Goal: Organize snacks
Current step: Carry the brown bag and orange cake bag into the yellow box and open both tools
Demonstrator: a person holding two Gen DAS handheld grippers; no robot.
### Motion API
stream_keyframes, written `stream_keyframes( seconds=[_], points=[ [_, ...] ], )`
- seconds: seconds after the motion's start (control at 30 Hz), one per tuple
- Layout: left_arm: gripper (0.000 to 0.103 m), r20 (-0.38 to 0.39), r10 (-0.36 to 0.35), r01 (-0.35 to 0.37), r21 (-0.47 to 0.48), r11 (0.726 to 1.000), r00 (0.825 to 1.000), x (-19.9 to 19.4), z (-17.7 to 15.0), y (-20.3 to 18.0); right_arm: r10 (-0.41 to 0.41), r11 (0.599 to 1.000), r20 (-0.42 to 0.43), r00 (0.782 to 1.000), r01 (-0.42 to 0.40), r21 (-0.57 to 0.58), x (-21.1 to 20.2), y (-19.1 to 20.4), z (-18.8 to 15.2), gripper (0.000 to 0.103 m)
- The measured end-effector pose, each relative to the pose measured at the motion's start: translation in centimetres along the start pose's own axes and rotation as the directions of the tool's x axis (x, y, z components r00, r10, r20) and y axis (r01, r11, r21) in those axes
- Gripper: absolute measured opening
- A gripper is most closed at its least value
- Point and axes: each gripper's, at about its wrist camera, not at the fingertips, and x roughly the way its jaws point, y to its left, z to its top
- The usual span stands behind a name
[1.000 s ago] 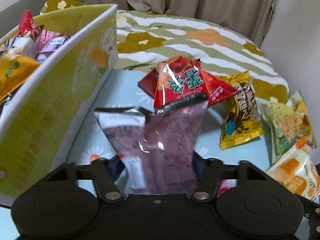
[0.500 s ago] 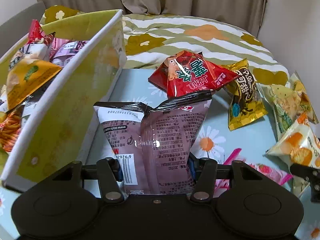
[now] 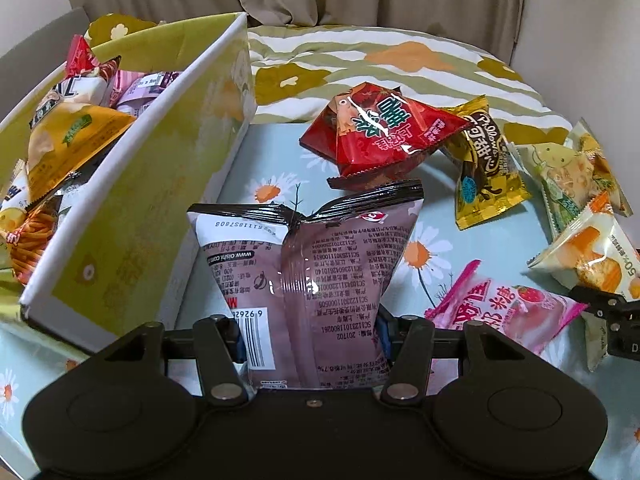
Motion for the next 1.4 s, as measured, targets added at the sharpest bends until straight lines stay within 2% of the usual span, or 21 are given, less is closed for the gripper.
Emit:
stream_keyframes(
  seconds=[0.37, 0.7, 0.93, 1.1, 1.23, 1.4],
  points=[
    [0.059, 0.074, -0.032, 0.029, 0.041, 0.999, 0.997, -3.9, 0.8, -1.0, -0.007, 0.997, 0.073, 0.997, 0.002, 0.072, -4.6, 0.0, 0.8, 0.078],
    [0.059, 0.206, -0.042, 0.037, 0.027, 0.999, 0.978, -11.3, 2.0, 1.1, 0.006, 0.992, 0.192, 0.981, -0.029, 0.12, -11.0, 1.8, 4.8, 0.078],
    [0.059, 0.313, -0.016, 0.018, -0.004, 1.0, 0.95, -16.0, 3.4, 6.1, 0.071, 0.989, 0.298, 0.952, -0.106, 0.105, -14.5, 6.5, 9.6, 0.078],
    [0.059, 0.365, 0.015, -0.008, -0.021, 1.0, 0.931, -17.4, 4.9, 11.4, 0.101, 0.981, 0.355, 0.929, -0.152, 0.119, -15.5, 10.8, 13.5, 0.078],
    [0.059, 0.366, 0.03, -0.026, -0.016, 1.0, 0.93, -17.3, 6.4, 15.7, 0.108, 0.967, 0.374, 0.921, -0.185, 0.177, -15.2, 14.8, 16.6, 0.078],
    [0.059, 0.338, 0.023, -0.029, 0.011, 1.0, 0.941, -15.1, 8.1, 20.9, 0.114, 0.946, 0.369, 0.922, -0.214, 0.242, -13.7, 19.1, 19.7, 0.078]
  ],
)
